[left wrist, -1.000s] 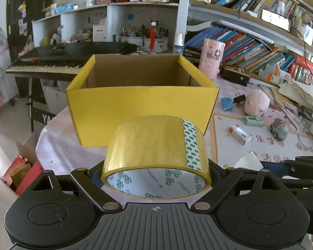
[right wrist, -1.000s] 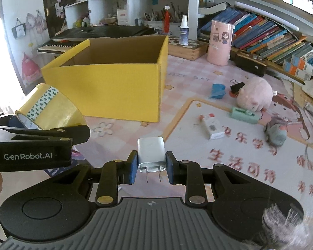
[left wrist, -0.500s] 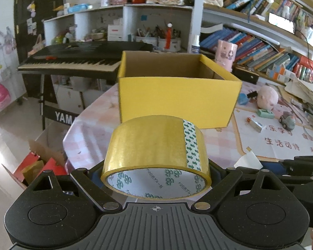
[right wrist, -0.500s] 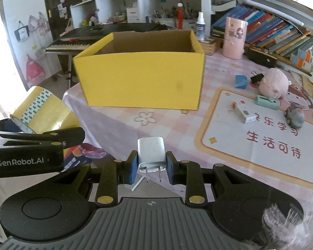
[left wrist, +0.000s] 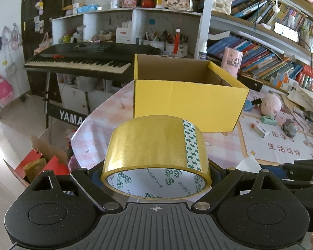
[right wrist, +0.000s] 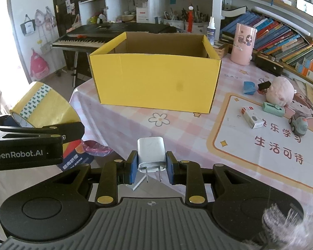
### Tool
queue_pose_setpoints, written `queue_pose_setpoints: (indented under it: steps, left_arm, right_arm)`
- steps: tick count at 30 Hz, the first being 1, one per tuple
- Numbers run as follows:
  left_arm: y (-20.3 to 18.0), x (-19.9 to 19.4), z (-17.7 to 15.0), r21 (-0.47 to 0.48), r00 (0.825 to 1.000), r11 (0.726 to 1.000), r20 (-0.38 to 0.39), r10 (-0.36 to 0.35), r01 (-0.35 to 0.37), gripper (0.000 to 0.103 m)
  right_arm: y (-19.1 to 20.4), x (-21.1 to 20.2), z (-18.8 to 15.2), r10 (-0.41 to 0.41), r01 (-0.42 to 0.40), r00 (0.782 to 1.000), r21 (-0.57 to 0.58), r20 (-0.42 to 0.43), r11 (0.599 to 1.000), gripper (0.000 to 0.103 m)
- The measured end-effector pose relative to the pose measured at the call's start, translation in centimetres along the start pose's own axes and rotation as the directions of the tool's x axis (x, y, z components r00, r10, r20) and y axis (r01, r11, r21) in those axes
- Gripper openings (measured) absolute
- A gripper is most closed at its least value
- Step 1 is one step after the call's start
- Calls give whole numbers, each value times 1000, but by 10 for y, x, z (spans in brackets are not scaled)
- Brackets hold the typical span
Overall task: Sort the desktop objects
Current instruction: 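Carry the tape roll and plug with both grippers toward the yellow box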
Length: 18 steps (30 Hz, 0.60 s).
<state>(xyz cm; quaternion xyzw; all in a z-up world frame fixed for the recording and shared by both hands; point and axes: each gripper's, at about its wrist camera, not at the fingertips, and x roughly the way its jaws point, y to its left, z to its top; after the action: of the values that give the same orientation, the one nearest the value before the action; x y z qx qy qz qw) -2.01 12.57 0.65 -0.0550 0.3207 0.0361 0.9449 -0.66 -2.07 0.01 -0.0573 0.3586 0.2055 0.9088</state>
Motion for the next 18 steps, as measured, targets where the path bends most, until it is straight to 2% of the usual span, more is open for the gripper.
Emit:
queue_pose_setpoints:
  steps: [9, 18]
  left_arm:
    - [-3, -4, 8, 42, 999, 999, 43, -5, 3, 92]
    - [-5, -5, 30, 30, 993, 1000, 115, -7, 4, 92]
  right_arm:
    - [6, -1, 6, -8, 8, 1000, -16, 19, 1000, 26]
    - [-7, 0, 25, -28, 28, 999, 14, 46, 1000, 26]
